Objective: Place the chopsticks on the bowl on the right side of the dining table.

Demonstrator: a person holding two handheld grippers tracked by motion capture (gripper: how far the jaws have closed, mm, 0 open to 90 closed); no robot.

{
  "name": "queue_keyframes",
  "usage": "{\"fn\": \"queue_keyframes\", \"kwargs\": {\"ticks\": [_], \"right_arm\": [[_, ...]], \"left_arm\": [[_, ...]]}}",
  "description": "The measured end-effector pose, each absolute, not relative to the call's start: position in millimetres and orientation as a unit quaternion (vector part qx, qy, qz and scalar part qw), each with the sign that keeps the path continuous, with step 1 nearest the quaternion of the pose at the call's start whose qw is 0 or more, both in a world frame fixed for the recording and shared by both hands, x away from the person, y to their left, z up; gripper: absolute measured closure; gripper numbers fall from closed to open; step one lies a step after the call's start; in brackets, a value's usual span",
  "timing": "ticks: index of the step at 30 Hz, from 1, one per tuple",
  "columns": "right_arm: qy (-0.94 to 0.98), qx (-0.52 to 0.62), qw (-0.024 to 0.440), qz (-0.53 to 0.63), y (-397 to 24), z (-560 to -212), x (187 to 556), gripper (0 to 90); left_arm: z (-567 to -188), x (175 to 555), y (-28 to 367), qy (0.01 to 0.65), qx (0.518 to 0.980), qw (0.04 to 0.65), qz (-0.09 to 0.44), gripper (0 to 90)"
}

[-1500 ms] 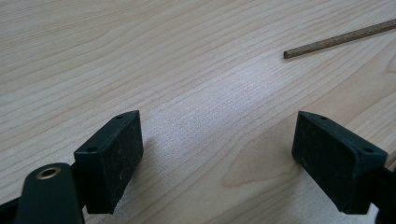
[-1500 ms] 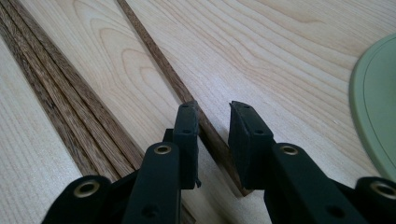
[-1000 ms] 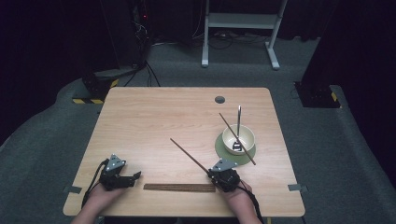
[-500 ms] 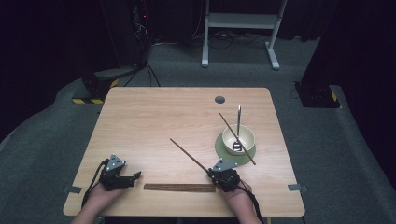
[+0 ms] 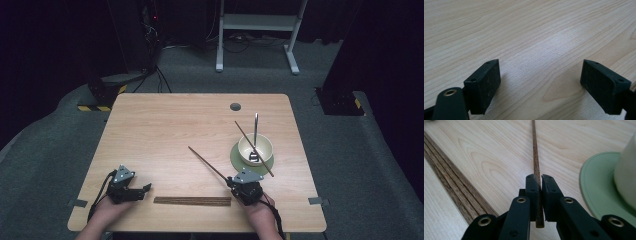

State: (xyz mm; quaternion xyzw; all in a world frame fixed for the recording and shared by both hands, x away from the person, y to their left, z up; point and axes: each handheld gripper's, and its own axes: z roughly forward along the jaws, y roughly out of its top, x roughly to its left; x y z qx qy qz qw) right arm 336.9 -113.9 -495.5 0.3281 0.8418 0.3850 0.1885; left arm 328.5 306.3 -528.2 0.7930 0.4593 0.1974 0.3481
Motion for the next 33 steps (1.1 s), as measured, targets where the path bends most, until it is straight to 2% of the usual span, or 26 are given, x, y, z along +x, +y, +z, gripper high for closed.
{"fn": "queue_keyframes", "kwargs": {"ticks": [8,14,33], "right_arm": [[0.834,0.334,0.19,0.395,-121,-488,335,84.2],[0.822,0.336,0.209,0.41,-130,-476,331,84.1],[0.771,0.403,0.256,0.421,-185,-458,336,84.2]], "left_arm": [[-528,329,306,0.459,0.793,0.348,0.198,16.5],[-528,328,306,0.46,0.793,0.348,0.197,16.6],[-528,328,306,0.46,0.793,0.348,0.197,16.6]]}}
